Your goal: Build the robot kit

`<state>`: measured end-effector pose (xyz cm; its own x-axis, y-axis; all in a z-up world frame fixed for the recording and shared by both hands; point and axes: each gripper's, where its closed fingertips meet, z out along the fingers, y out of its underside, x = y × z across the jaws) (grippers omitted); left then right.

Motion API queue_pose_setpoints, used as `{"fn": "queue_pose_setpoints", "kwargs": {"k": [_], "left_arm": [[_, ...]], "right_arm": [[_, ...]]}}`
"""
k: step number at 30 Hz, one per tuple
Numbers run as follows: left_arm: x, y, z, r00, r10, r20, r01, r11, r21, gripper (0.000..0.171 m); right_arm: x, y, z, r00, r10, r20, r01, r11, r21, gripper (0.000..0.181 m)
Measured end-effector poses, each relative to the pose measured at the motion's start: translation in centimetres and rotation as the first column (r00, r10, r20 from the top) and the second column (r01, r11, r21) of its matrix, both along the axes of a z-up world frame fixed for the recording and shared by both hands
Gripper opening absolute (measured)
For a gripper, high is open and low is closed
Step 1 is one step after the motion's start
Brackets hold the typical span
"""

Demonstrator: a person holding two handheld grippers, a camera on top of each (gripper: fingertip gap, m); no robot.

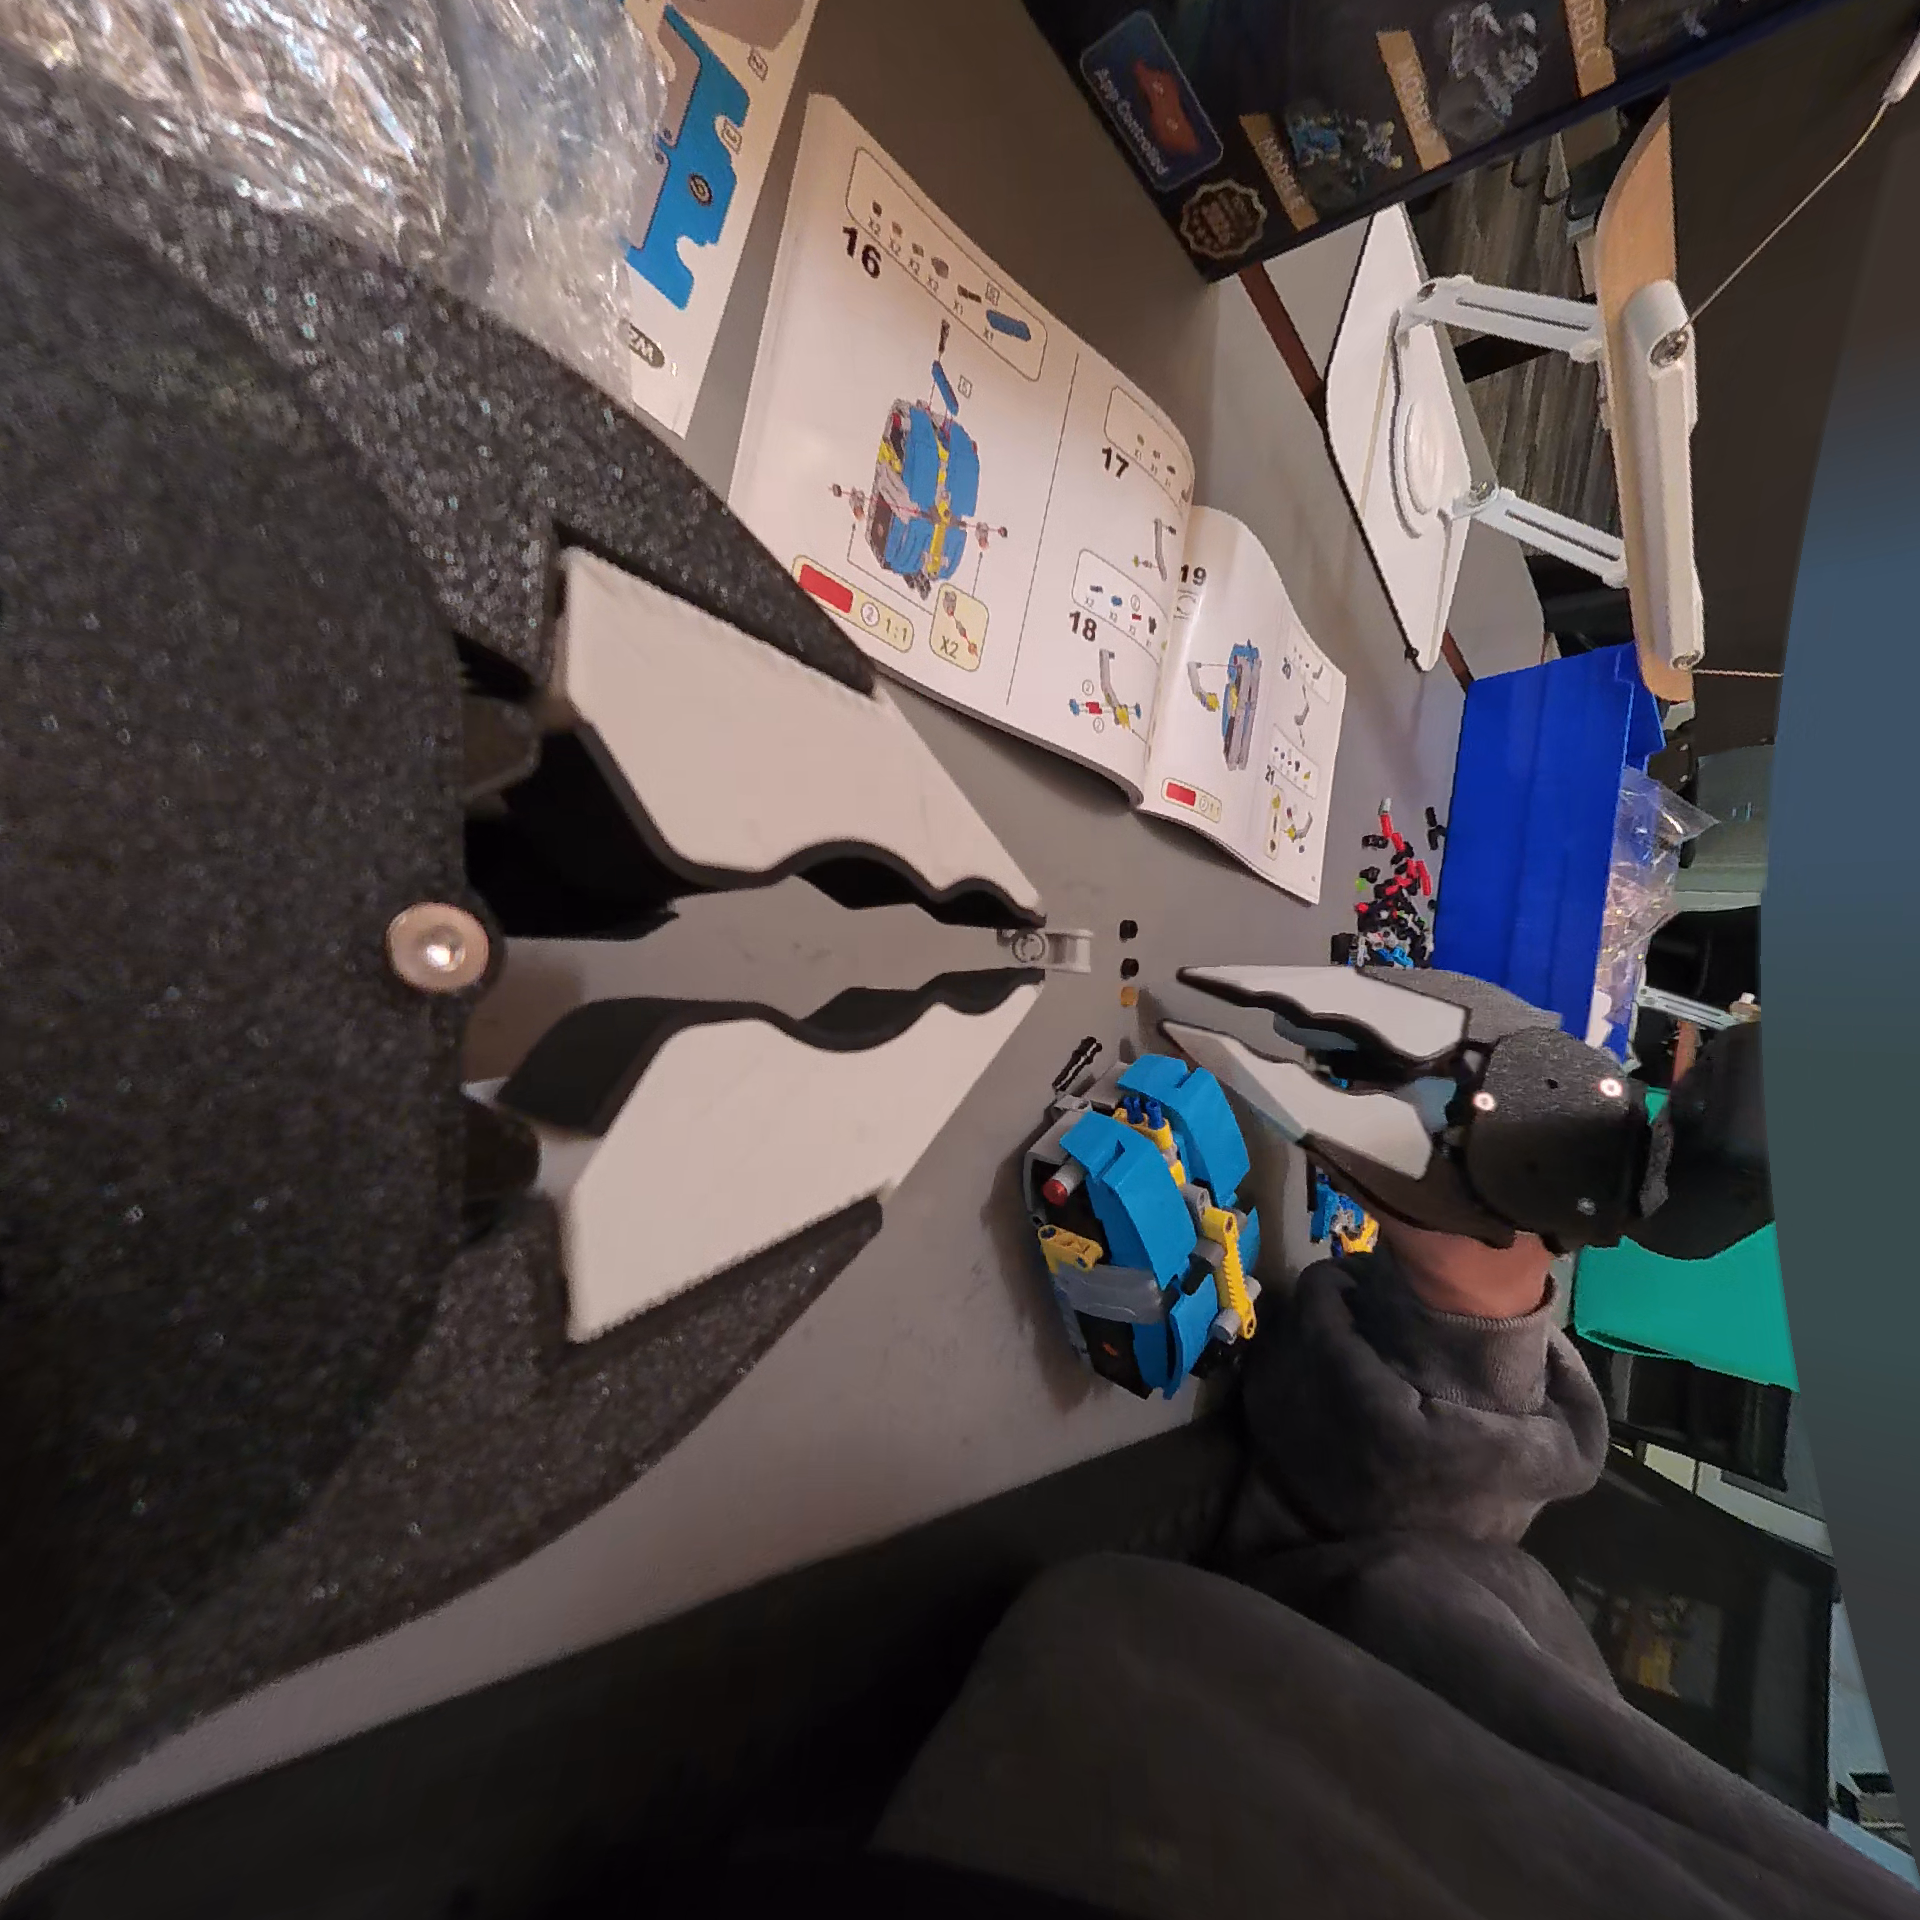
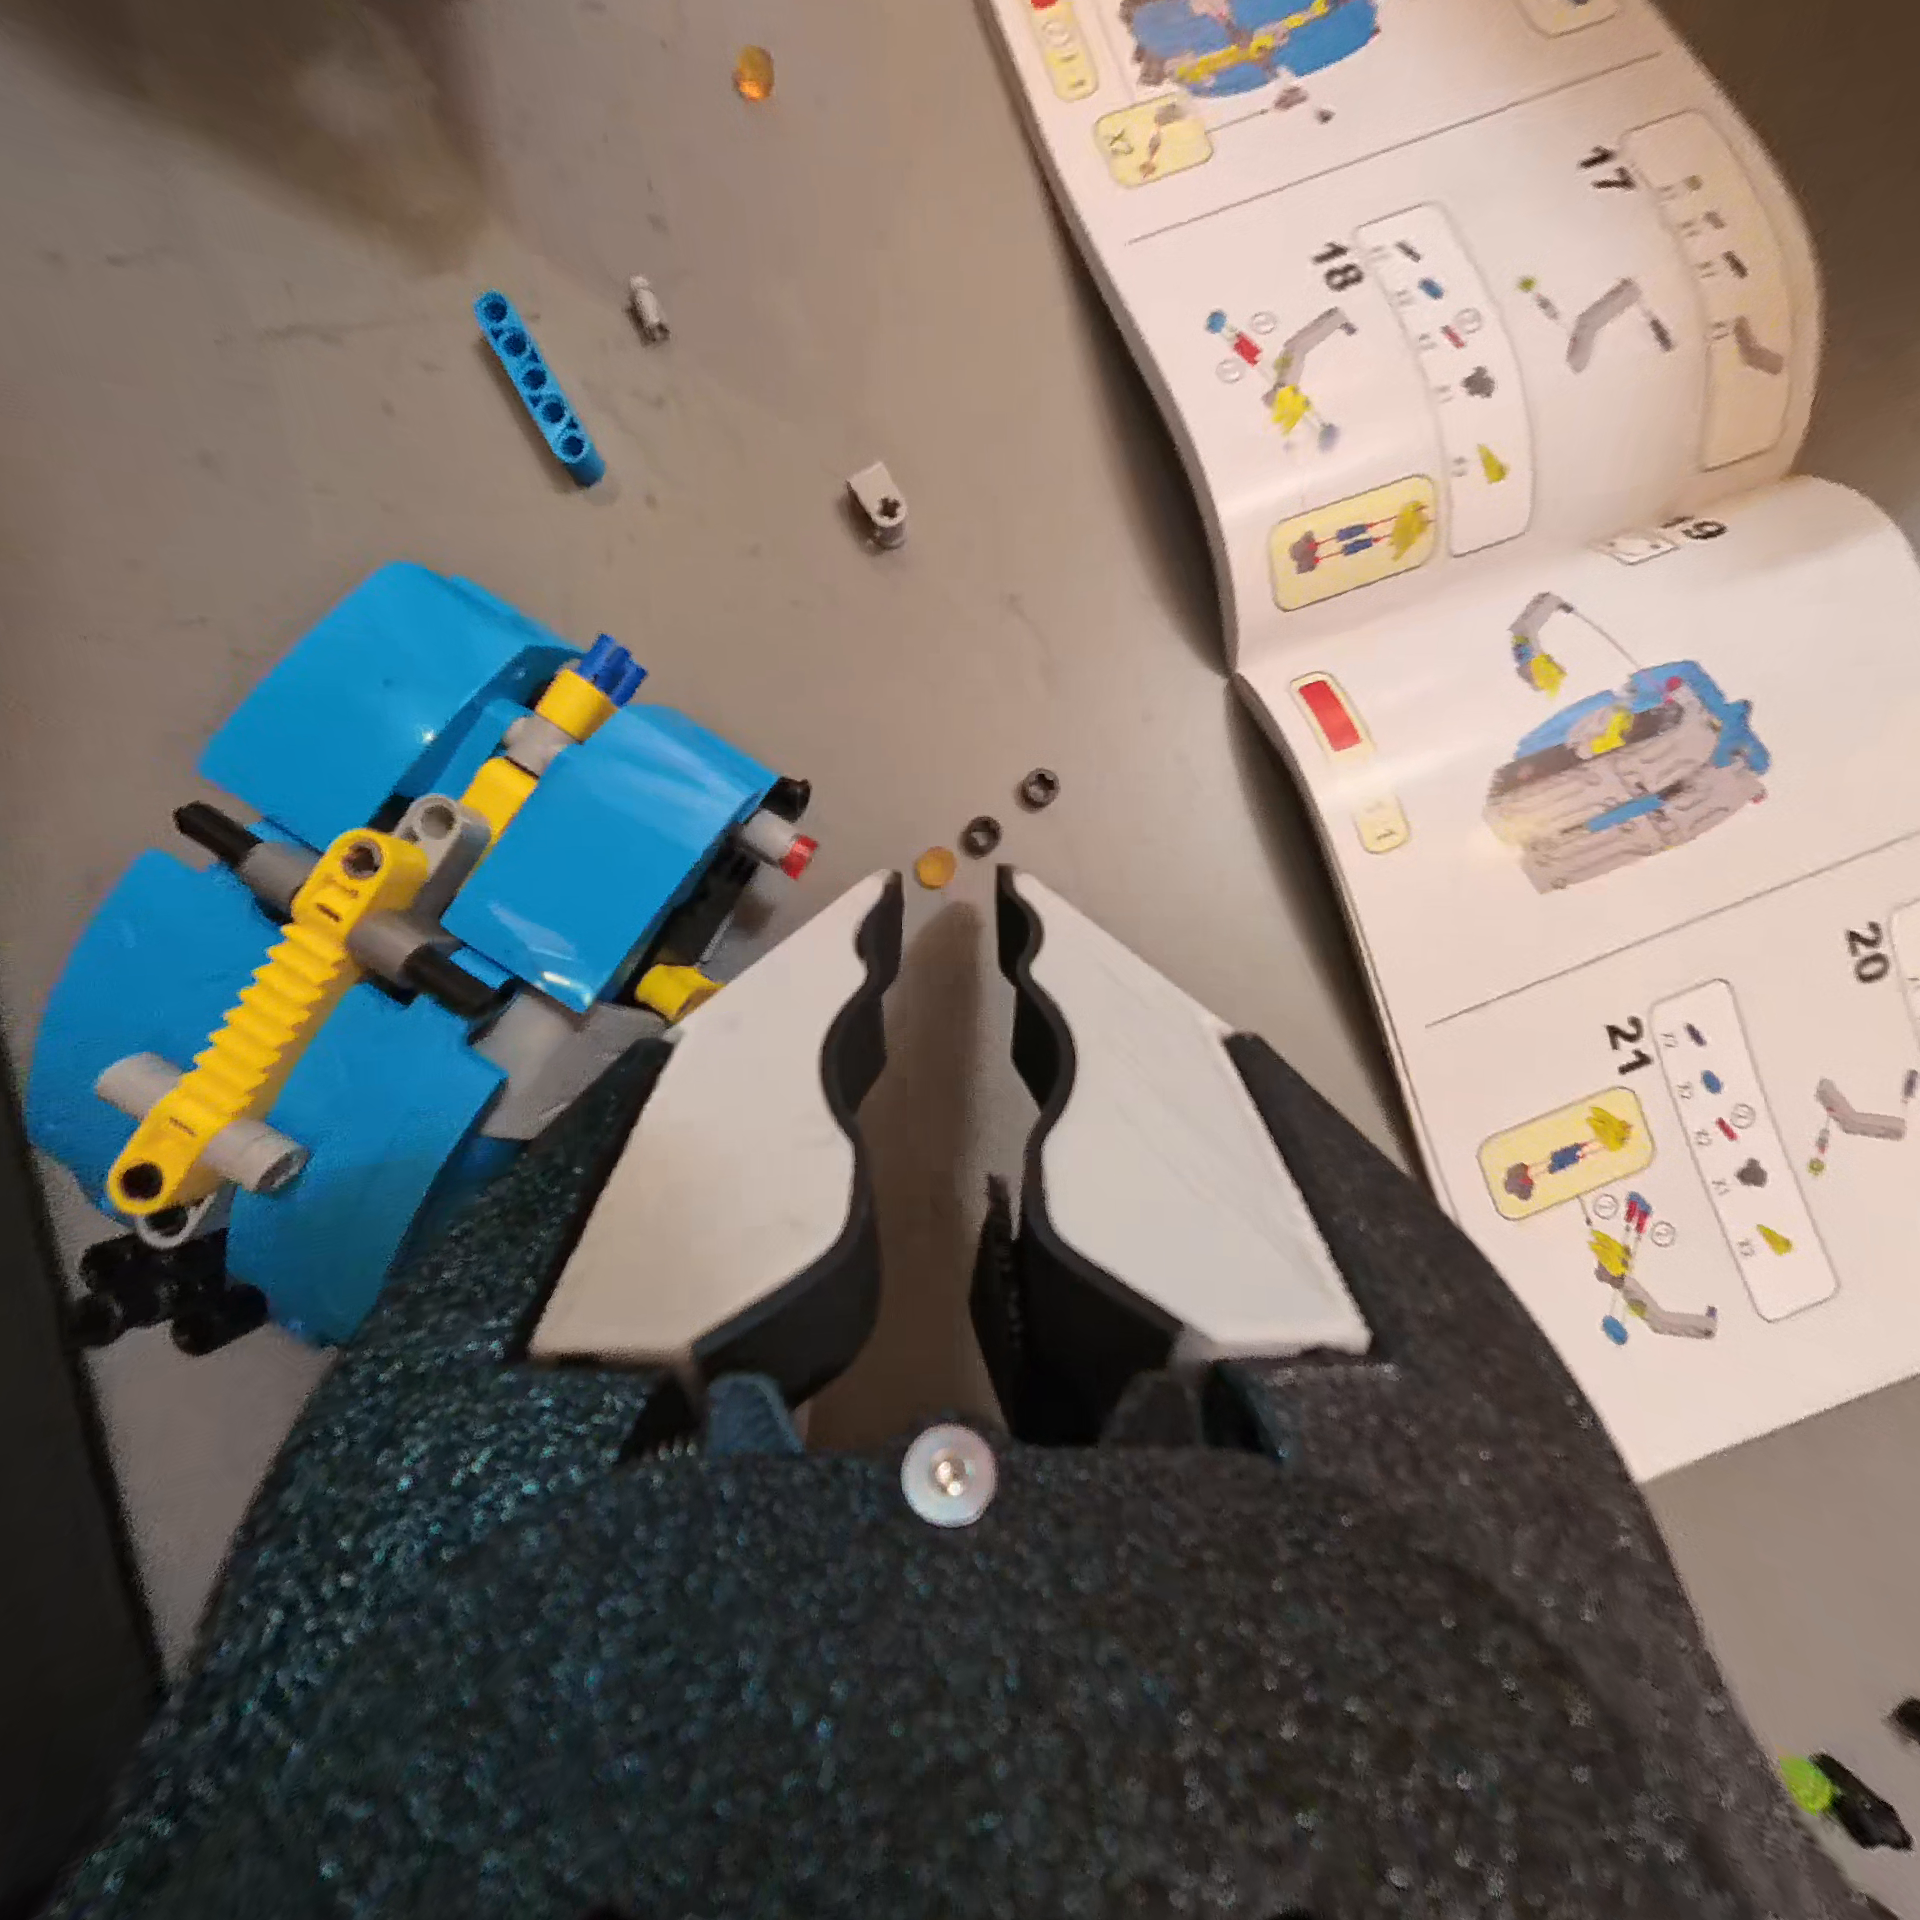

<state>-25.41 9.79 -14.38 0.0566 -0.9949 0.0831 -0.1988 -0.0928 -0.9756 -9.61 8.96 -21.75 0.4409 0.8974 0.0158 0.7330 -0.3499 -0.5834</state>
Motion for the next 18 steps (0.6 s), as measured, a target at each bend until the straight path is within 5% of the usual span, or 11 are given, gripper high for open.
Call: {"fn": "queue_pose_setpoints", "kwargs": {"k": [18], "left_arm": [[0.0, 0.1, 0.0, 1.0, -0.006, 0.003, 0.006, 1.0, -0.022, 0.007]], "right_arm": [[-0.5, 0.0, -1.5, 1.0, 0.004, 0.004, -0.004, 0.999, -0.041, 0.008]]}}
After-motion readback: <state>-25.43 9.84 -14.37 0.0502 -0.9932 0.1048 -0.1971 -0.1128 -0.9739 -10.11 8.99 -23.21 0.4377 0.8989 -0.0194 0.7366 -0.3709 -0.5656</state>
